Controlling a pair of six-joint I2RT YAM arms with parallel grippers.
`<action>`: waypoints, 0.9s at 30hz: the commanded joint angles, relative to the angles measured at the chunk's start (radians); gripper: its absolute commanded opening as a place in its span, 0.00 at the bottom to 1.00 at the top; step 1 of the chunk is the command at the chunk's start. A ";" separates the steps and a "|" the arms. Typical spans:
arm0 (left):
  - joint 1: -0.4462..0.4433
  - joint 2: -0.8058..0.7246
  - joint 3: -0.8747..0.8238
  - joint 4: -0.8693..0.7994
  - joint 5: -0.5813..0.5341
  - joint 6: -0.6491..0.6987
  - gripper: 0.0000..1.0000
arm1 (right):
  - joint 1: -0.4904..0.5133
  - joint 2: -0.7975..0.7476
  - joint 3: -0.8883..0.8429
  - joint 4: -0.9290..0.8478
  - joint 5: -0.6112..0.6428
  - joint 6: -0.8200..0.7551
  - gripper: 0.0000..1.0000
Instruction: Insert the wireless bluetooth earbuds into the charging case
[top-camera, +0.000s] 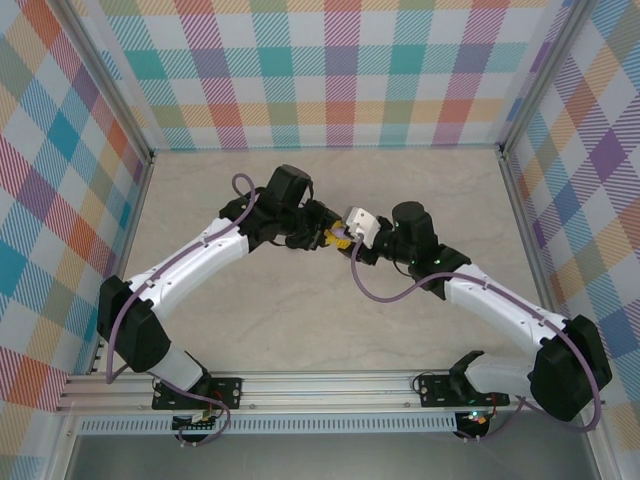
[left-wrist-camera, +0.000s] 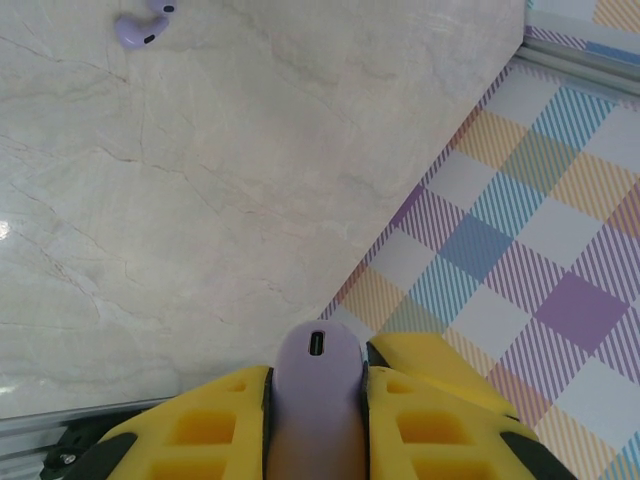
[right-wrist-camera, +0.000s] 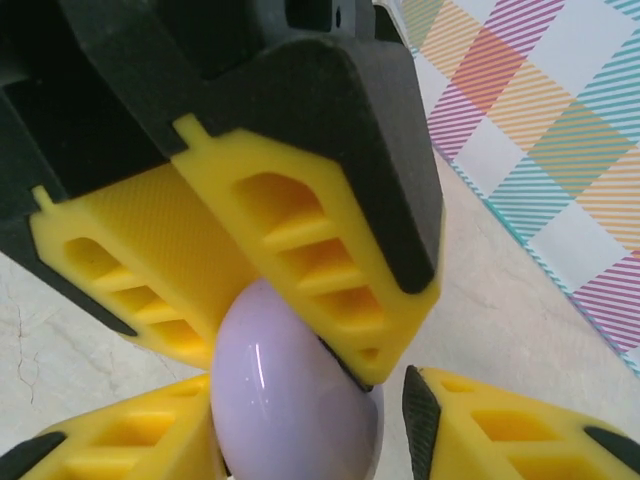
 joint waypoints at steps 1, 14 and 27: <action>-0.015 -0.034 -0.014 0.034 0.050 -0.020 0.09 | 0.011 0.013 0.036 0.007 -0.003 -0.022 0.39; -0.009 -0.033 -0.040 0.051 0.045 -0.002 0.50 | 0.003 -0.013 0.017 -0.044 0.016 0.036 0.17; 0.152 -0.126 0.011 -0.249 -0.228 0.646 0.66 | -0.063 0.018 0.066 -0.268 -0.143 0.185 0.19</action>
